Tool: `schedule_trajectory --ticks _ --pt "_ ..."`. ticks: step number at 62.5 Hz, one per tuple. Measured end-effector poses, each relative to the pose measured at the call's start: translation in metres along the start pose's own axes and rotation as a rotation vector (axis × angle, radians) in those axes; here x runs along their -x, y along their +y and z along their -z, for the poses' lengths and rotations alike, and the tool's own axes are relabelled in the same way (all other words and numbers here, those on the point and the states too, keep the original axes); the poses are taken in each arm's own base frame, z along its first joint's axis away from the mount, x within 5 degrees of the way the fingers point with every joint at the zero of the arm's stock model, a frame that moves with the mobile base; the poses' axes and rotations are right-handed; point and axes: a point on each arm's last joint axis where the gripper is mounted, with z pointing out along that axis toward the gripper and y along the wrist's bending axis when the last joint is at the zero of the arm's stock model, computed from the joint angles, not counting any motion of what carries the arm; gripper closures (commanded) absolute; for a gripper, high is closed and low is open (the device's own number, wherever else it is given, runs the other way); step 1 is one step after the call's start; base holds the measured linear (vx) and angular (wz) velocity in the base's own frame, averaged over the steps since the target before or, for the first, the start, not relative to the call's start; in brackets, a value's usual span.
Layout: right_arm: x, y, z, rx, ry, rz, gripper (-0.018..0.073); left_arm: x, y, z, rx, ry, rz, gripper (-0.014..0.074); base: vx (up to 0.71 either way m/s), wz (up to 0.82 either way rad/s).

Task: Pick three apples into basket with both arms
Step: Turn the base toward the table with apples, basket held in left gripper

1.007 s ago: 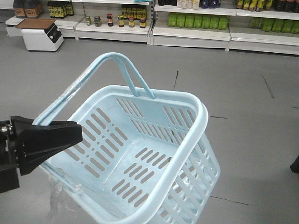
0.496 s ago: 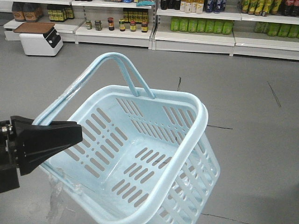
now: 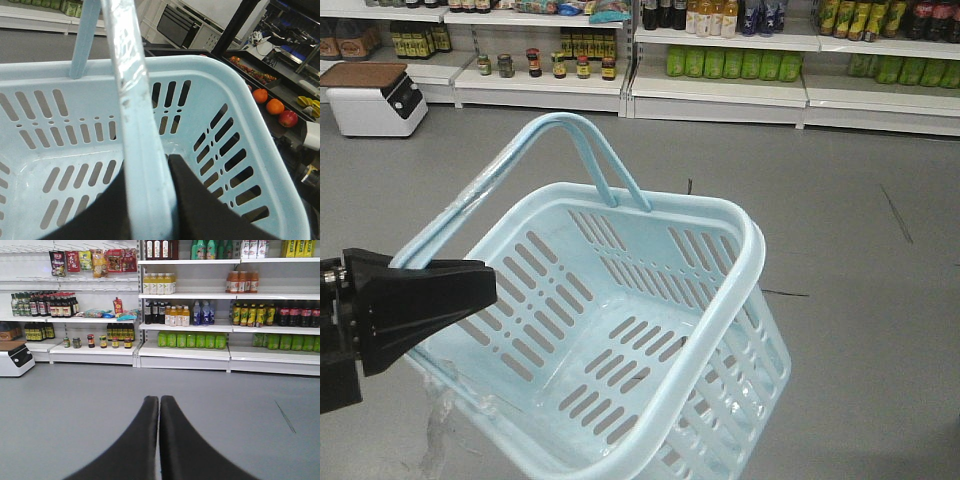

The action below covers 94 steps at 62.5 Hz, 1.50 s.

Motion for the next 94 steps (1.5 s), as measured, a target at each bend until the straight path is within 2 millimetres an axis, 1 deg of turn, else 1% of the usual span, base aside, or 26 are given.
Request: schedule_trajectory --ticks 47,94 --pt "0.0000 0.0000 0.0000 0.000 0.000 0.000 0.0561 0.0000 -0.0001 0.0000 -0.001 0.000 0.000 0.0603 0.22 -0.14" --pt "0.0000 0.0000 0.0000 0.000 0.000 0.000 0.0561 0.0000 -0.0001 0.0000 -0.001 0.000 0.000 0.0603 0.17 -0.42"
